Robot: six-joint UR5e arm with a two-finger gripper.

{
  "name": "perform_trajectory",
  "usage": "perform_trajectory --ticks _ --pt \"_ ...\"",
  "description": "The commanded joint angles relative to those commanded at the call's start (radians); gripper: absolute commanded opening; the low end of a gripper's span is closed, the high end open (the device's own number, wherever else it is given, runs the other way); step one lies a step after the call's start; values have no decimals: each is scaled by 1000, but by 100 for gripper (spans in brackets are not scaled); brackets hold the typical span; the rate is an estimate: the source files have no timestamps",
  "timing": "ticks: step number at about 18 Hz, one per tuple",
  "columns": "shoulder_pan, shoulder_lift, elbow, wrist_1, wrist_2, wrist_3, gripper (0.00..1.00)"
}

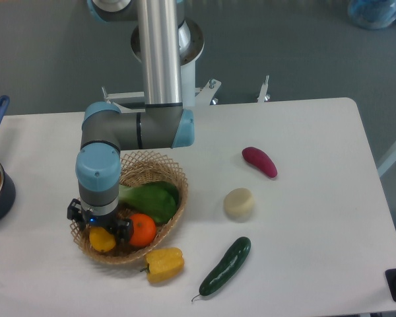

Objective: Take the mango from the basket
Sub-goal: 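Lower the gripper onto the yellow mango and close on it, then lift the held mango out of the basket and carry it aside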

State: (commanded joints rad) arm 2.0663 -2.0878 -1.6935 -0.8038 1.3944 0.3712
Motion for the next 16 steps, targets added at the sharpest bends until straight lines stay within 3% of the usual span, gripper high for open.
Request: perform_trajectory --ticks 4,16 --pt "0 5 0 0 27 -2 35" --pt "15 133 14 0 46 11 34"
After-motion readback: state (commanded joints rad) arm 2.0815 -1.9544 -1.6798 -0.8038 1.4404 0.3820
